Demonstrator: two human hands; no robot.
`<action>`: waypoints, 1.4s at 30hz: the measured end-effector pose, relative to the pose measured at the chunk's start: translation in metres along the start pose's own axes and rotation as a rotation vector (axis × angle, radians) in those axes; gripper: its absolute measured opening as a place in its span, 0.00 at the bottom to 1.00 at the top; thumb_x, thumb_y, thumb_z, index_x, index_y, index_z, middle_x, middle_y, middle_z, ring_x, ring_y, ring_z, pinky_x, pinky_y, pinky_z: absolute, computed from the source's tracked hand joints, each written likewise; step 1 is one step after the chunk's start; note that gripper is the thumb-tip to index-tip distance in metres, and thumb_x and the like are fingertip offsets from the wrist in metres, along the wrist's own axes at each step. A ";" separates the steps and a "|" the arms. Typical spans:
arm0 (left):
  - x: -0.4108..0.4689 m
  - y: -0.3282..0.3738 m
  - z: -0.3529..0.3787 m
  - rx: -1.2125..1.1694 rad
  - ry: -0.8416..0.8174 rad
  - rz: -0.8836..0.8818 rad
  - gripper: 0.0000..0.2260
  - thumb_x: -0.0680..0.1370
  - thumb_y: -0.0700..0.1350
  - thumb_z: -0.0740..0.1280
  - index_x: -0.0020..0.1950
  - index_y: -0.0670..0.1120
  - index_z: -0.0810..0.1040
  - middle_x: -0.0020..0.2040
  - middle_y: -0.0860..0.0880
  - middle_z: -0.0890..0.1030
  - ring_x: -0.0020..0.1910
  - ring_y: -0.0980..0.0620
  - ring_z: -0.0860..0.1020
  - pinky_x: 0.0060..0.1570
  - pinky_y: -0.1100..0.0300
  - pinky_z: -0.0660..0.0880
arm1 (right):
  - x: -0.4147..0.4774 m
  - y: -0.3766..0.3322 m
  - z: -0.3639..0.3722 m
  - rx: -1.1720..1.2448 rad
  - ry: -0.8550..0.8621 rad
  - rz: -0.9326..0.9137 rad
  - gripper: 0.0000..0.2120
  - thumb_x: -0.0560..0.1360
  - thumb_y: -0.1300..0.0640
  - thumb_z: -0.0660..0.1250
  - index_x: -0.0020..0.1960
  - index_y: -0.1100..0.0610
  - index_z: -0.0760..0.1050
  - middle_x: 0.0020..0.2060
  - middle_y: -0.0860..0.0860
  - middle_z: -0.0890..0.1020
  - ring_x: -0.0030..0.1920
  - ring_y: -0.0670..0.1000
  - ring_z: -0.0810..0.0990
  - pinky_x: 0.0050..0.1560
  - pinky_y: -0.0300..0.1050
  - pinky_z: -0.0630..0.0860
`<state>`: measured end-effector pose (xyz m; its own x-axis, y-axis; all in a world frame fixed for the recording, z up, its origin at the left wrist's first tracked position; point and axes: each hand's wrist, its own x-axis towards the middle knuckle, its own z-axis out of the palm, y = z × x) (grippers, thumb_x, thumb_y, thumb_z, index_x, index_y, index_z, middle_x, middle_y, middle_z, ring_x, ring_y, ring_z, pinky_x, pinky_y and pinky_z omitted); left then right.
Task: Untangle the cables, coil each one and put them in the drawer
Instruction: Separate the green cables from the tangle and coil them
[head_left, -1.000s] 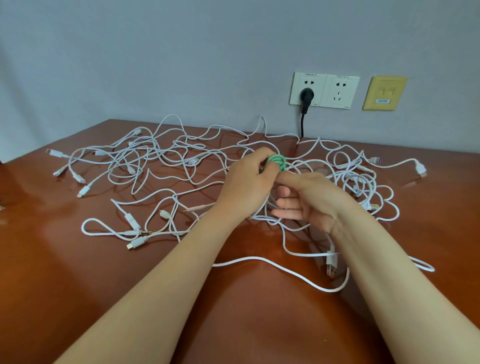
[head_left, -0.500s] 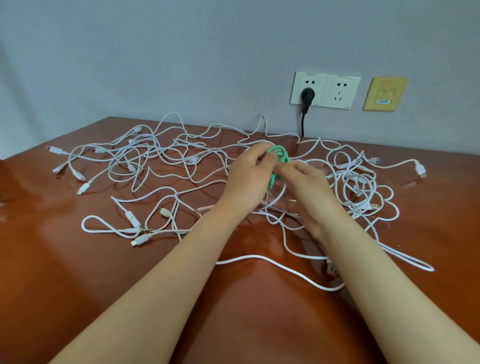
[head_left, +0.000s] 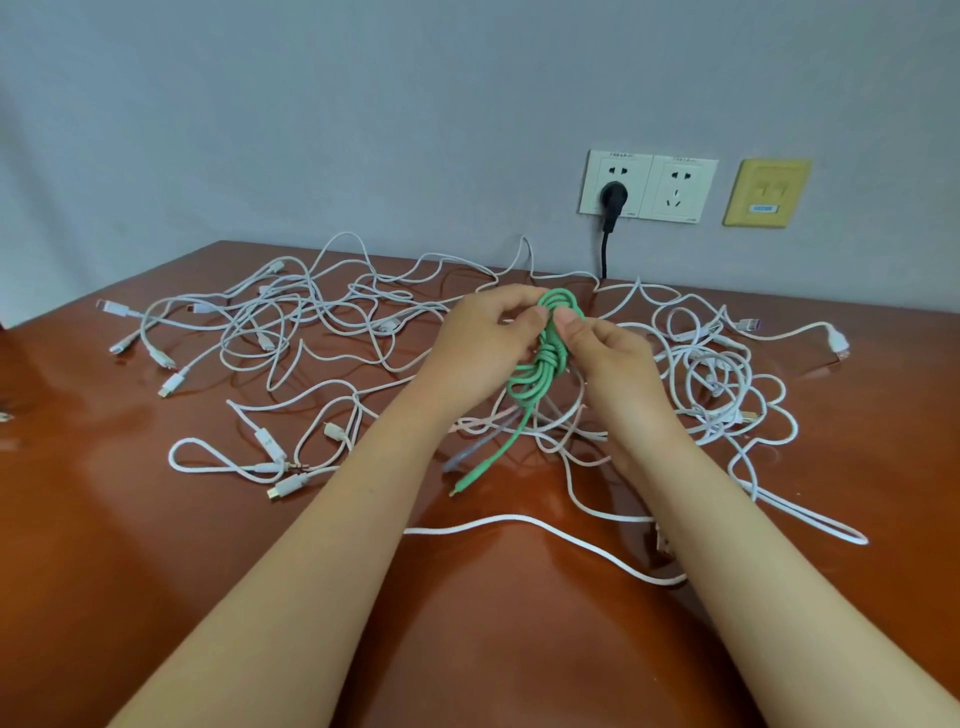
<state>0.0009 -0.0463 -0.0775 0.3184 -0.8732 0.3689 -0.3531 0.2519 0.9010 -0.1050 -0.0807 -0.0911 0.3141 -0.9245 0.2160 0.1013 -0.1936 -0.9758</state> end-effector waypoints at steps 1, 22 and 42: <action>0.000 -0.001 0.000 -0.013 0.001 -0.005 0.10 0.78 0.37 0.62 0.48 0.50 0.79 0.33 0.56 0.77 0.31 0.60 0.75 0.43 0.61 0.76 | 0.000 0.001 0.000 -0.011 0.006 -0.004 0.20 0.78 0.54 0.62 0.49 0.74 0.73 0.36 0.62 0.77 0.34 0.52 0.71 0.36 0.44 0.72; -0.002 0.004 -0.002 -0.075 0.009 0.009 0.10 0.75 0.33 0.65 0.45 0.48 0.79 0.38 0.54 0.79 0.36 0.56 0.76 0.44 0.61 0.78 | -0.009 -0.010 -0.005 0.205 -0.016 0.089 0.05 0.72 0.64 0.68 0.41 0.58 0.81 0.35 0.53 0.85 0.37 0.49 0.83 0.39 0.38 0.78; -0.003 0.002 0.004 -0.097 0.100 0.003 0.09 0.74 0.38 0.66 0.44 0.53 0.80 0.45 0.49 0.82 0.47 0.47 0.81 0.55 0.46 0.77 | -0.007 -0.012 -0.008 -0.036 -0.013 -0.040 0.03 0.73 0.60 0.69 0.46 0.56 0.79 0.41 0.57 0.83 0.41 0.50 0.82 0.47 0.43 0.79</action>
<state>-0.0040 -0.0449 -0.0770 0.4054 -0.8278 0.3878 -0.2685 0.2977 0.9161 -0.1159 -0.0745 -0.0815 0.3230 -0.9114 0.2551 0.0798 -0.2423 -0.9669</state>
